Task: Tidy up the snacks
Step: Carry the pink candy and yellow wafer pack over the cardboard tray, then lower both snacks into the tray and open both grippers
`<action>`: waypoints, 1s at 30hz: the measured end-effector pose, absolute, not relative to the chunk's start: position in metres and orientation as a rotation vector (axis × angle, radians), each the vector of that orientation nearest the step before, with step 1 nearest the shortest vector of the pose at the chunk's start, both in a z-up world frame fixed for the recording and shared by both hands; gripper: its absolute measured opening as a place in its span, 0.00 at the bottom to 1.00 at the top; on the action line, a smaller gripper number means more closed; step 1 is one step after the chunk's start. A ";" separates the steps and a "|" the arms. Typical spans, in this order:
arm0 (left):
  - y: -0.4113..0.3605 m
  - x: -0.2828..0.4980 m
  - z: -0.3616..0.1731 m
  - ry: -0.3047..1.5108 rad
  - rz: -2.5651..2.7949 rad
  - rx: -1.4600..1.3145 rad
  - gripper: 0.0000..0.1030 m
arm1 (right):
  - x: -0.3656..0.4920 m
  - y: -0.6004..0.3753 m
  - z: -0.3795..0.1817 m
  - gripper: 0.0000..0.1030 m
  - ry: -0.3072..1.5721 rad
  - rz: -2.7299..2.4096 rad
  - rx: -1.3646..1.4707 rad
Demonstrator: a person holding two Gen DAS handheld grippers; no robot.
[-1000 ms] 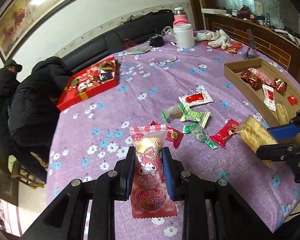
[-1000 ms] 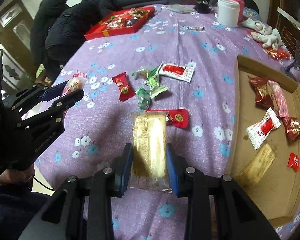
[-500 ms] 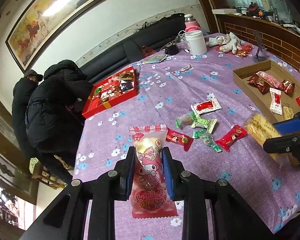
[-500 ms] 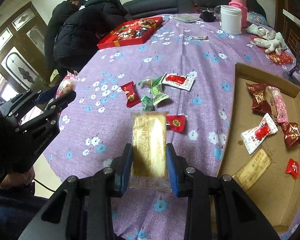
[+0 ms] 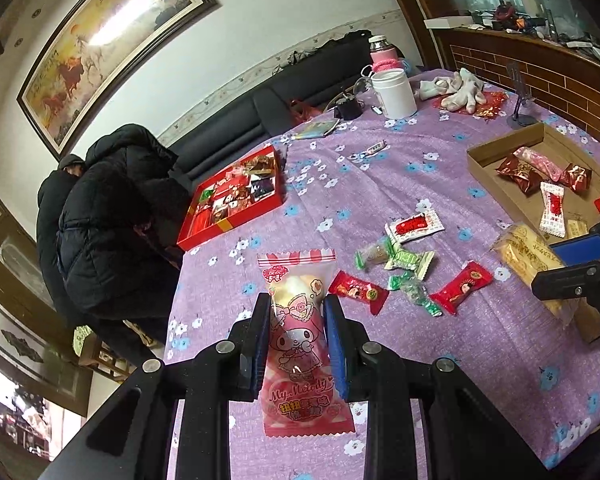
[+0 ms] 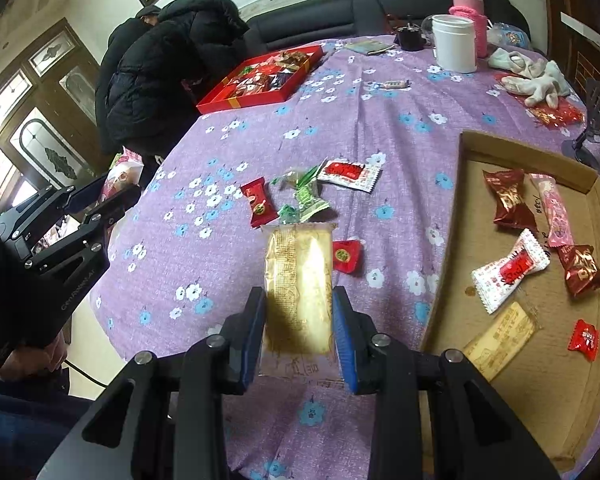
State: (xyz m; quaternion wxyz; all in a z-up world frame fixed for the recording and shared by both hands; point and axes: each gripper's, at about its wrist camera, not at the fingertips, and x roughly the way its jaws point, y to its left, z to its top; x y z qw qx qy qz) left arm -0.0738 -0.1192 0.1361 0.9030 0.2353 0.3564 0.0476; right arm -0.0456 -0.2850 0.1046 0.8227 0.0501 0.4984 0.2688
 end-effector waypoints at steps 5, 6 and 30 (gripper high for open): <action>-0.132 -0.071 0.139 0.727 0.079 0.506 0.26 | -0.046 -0.302 0.104 0.31 1.054 0.544 0.141; -0.135 -0.070 0.139 0.725 0.074 0.510 0.26 | -0.046 -0.305 0.104 0.31 1.054 0.539 0.147; -0.292 -0.024 0.097 0.966 -0.602 0.299 0.26 | -0.052 -0.442 0.065 0.31 1.157 0.190 0.336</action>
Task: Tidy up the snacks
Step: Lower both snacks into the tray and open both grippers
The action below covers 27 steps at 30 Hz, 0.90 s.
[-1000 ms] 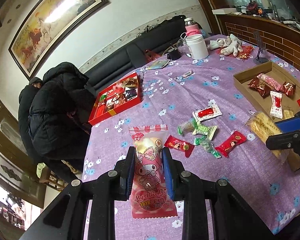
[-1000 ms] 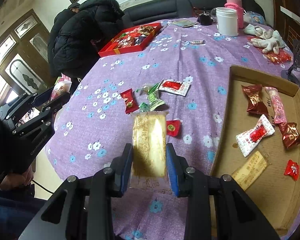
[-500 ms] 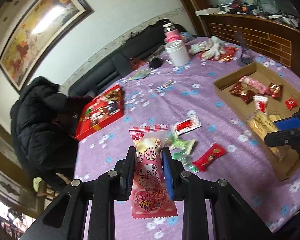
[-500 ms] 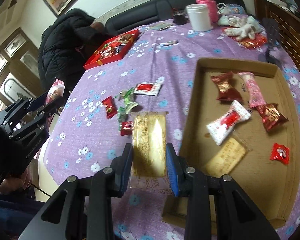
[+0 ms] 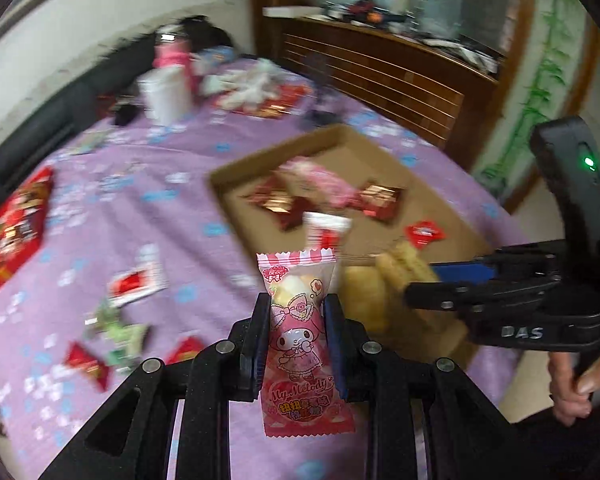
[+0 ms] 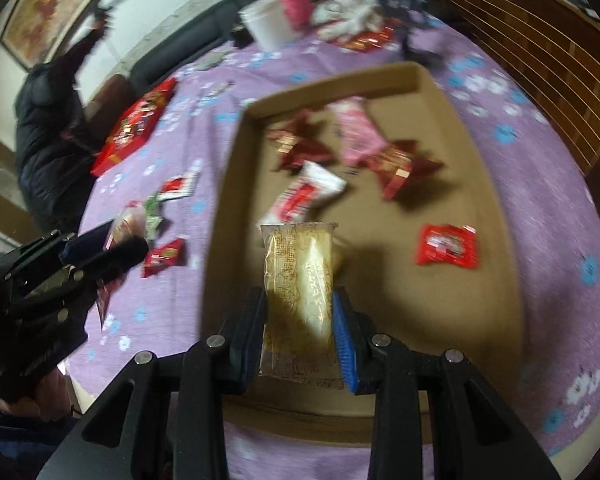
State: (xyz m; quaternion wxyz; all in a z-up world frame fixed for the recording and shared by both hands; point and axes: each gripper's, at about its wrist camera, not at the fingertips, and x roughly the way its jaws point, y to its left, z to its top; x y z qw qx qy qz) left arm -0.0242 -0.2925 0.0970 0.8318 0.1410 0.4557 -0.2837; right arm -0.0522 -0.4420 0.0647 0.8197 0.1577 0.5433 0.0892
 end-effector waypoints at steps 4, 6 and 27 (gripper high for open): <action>-0.320 -0.029 0.079 1.030 -0.688 0.300 0.26 | -0.058 -0.460 0.054 0.31 1.195 0.143 0.341; -0.329 -0.031 0.069 1.056 -0.716 0.305 0.26 | -0.060 -0.466 0.052 0.31 1.201 0.128 0.340; -0.362 -0.038 0.040 1.141 -0.840 0.323 0.26 | -0.064 -0.483 0.046 0.31 1.224 0.072 0.318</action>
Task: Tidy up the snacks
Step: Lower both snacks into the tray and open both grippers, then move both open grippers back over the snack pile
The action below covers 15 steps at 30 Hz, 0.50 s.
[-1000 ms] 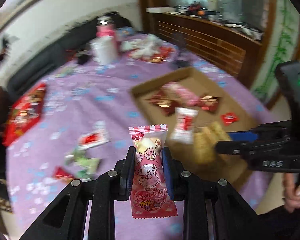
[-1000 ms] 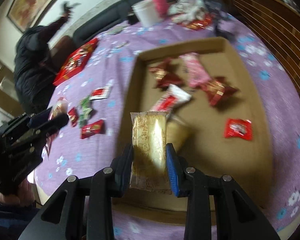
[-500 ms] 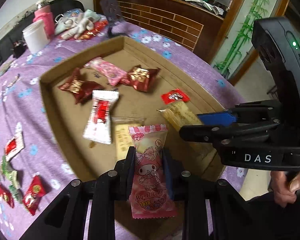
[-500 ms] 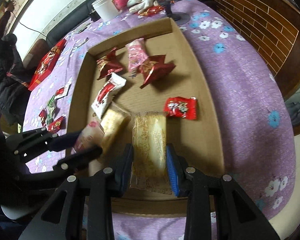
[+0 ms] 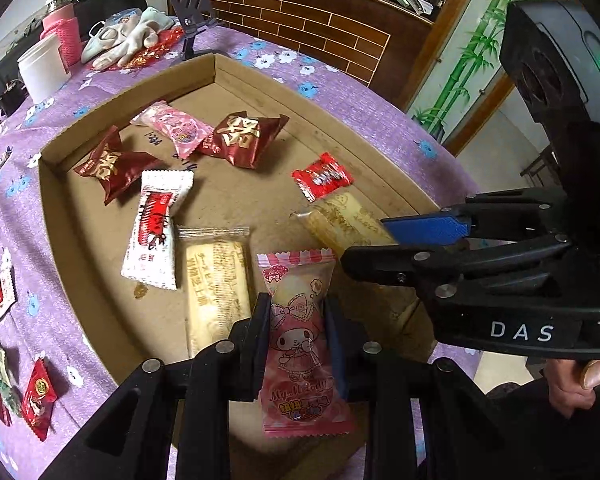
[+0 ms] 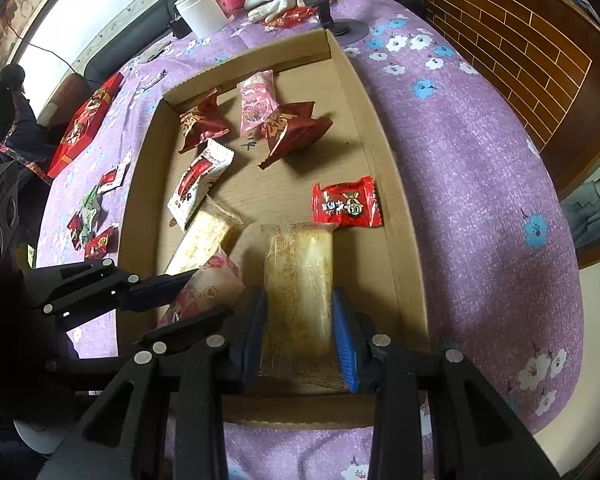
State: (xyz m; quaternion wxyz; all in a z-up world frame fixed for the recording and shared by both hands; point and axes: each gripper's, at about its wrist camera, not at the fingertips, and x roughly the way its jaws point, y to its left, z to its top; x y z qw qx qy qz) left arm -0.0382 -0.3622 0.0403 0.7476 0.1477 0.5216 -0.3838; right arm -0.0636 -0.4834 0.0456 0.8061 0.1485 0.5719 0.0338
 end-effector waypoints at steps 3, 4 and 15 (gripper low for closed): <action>-0.363 -0.038 0.039 1.144 -0.842 0.323 0.26 | -0.065 -0.484 0.047 0.31 1.219 0.069 0.316; -0.363 -0.038 0.039 1.145 -0.841 0.323 0.26 | -0.065 -0.484 0.047 0.31 1.219 0.069 0.314; -0.353 -0.039 0.053 1.108 -0.834 0.295 0.38 | -0.069 -0.487 0.061 0.31 1.167 0.042 0.327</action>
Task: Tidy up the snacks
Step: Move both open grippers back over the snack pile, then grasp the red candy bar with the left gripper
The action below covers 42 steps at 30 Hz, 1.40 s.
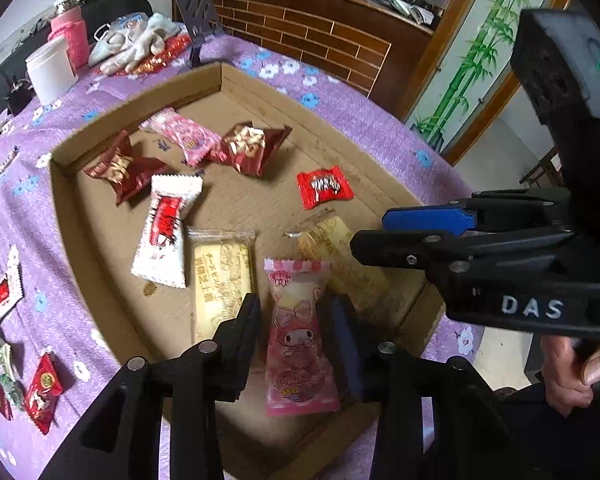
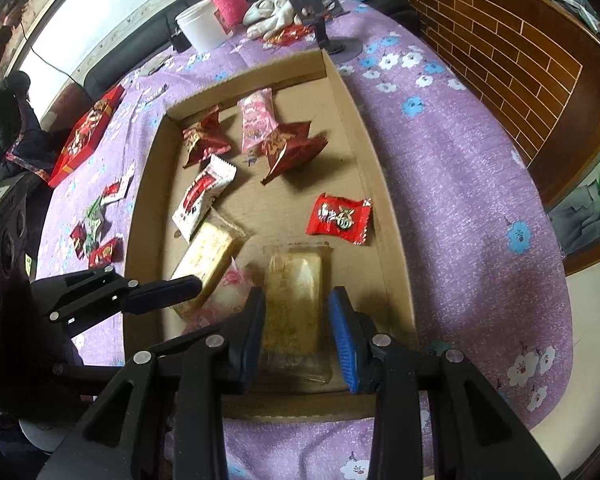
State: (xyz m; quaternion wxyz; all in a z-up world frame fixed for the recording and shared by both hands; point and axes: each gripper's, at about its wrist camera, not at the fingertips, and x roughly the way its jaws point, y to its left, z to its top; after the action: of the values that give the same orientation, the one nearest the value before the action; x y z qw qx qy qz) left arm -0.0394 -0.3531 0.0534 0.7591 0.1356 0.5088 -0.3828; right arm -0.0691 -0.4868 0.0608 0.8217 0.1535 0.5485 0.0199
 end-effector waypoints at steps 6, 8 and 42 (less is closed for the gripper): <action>-0.335 -0.038 0.074 1.054 -0.804 0.263 0.38 | -0.066 -0.481 0.068 0.31 1.142 0.044 0.331; -0.326 -0.036 0.079 1.043 -0.793 0.247 0.38 | -0.064 -0.475 0.070 0.31 1.138 0.052 0.326; -0.064 0.079 0.031 1.226 -0.006 -0.275 0.39 | -0.060 -0.388 0.093 0.32 1.111 0.163 0.208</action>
State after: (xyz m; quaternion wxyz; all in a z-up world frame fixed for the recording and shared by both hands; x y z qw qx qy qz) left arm 0.0793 -0.0636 0.0312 0.8092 -0.1284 0.5733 -0.0029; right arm -0.0598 -0.3880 0.0931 0.8413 0.0986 0.5259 0.0771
